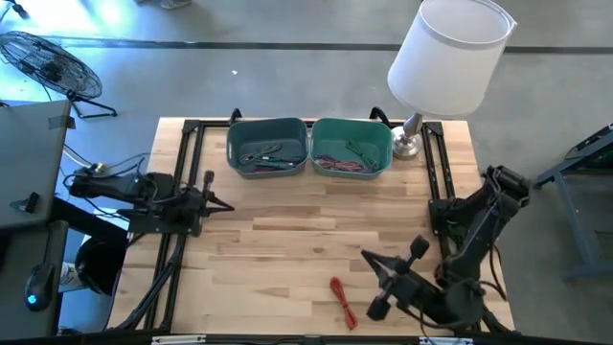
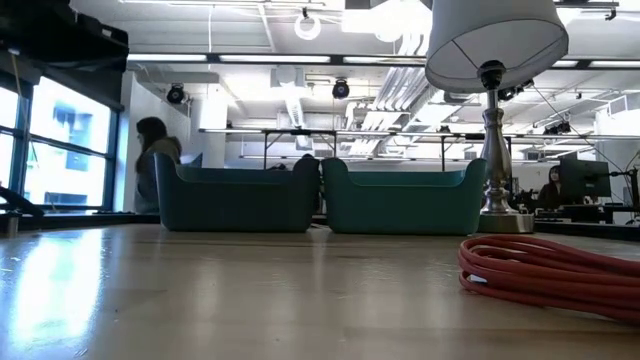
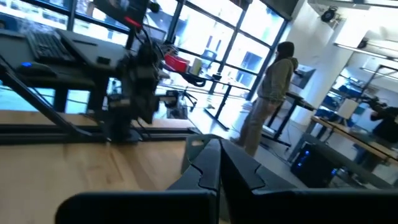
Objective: Pick & Place USB Port
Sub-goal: Put the orange USB cable into the green bin
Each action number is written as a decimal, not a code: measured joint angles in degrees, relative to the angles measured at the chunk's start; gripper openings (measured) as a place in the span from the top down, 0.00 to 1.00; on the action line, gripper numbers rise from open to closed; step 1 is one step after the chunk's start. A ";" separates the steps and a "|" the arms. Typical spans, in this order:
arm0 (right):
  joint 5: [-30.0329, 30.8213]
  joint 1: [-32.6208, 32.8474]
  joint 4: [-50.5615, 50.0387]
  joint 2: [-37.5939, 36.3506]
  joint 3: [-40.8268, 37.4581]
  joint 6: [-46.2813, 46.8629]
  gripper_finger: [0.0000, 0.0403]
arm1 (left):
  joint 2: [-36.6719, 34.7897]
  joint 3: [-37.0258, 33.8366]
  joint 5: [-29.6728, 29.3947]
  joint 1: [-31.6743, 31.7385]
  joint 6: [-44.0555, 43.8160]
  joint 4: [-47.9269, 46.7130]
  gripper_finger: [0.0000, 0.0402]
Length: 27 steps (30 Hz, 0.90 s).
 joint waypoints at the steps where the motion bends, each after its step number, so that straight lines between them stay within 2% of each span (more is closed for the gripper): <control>1: 0.04 0.43 0.01 0.51 1.34 -0.64 1.00 | -0.08 -1.00 -0.26 -0.57 -0.02 1.02 1.00; 7: 0.08 2.48 -0.01 2.10 6.77 -3.39 1.00 | -0.05 -7.08 -3.81 -5.40 0.66 6.11 1.00; 12: 0.08 2.99 0.43 2.11 7.39 -2.23 1.00 | -0.02 -12.04 -8.66 -9.96 0.21 8.33 1.00; 18: 0.14 2.95 0.95 2.90 7.34 0.53 1.00 | -0.14 -12.93 -10.58 -13.99 3.18 10.93 1.00; 24: 0.11 1.98 10.43 3.55 8.28 -9.11 1.00 | -1.80 -12.93 -10.50 -15.07 9.52 10.43 1.00; 27: 0.14 0.59 12.07 3.55 9.26 -14.33 1.00 | -3.04 -12.93 -10.53 -15.06 12.78 9.97 1.00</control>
